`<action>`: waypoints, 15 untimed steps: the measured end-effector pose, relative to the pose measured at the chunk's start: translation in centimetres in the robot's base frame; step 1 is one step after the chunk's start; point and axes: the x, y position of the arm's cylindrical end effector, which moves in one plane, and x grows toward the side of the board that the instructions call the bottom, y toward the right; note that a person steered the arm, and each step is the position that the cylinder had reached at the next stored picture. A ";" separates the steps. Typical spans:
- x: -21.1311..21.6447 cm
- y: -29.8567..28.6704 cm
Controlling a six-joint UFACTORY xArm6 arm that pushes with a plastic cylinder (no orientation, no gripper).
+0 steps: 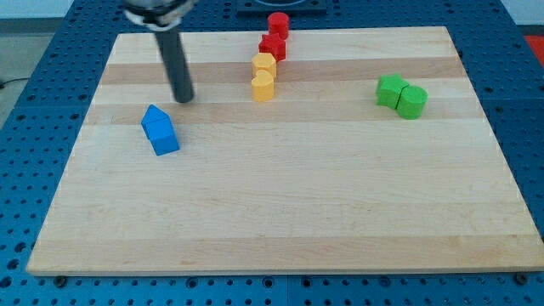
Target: Move blue triangle to the center
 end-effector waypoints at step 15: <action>6.2 11.8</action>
